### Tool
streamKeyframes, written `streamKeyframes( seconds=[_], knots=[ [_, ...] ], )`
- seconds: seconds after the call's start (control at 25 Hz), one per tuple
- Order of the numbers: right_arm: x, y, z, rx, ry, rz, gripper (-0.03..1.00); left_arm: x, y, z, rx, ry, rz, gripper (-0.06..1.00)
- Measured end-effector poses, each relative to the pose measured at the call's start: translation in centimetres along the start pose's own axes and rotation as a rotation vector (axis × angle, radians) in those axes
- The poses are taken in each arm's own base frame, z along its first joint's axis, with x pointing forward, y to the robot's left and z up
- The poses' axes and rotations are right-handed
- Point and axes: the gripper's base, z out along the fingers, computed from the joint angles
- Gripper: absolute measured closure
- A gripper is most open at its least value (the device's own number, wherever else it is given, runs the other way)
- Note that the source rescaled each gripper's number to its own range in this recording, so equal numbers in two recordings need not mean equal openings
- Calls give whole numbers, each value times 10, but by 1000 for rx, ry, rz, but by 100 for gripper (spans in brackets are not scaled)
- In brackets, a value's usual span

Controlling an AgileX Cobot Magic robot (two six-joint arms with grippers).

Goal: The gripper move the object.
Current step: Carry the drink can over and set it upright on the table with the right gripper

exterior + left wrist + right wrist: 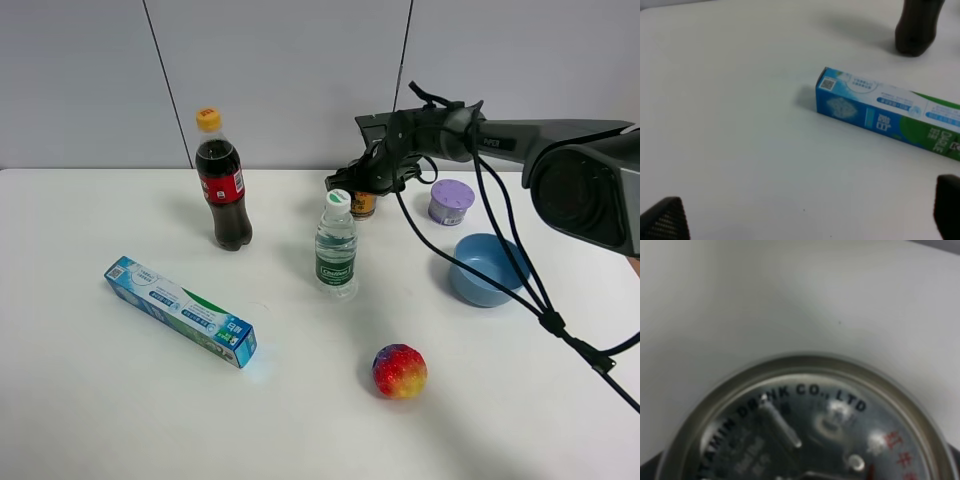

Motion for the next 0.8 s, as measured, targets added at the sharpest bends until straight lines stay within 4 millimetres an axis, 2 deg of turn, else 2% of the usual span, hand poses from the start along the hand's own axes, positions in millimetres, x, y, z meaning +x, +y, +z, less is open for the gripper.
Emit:
streamKeyframes(
  seconds=[0.16, 0.28, 0.4, 0.52, 0.8],
  knots=[
    [-2, -2, -7, 23, 21, -42, 96, 0, 0, 0, 0, 0, 0, -6],
    [-8, -2, -24, 39, 27, -71, 96, 0, 0, 0, 0, 0, 0, -6],
    [-20, -1, -52, 46, 15, -81, 96, 0, 0, 0, 0, 0, 0, -6],
    [-32, 1, -89, 46, 6, -81, 96, 0, 0, 0, 0, 0, 0, -6],
    [-40, 17, -164, 50, 43, -118, 96, 0, 0, 0, 0, 0, 0, -6]
  ],
)
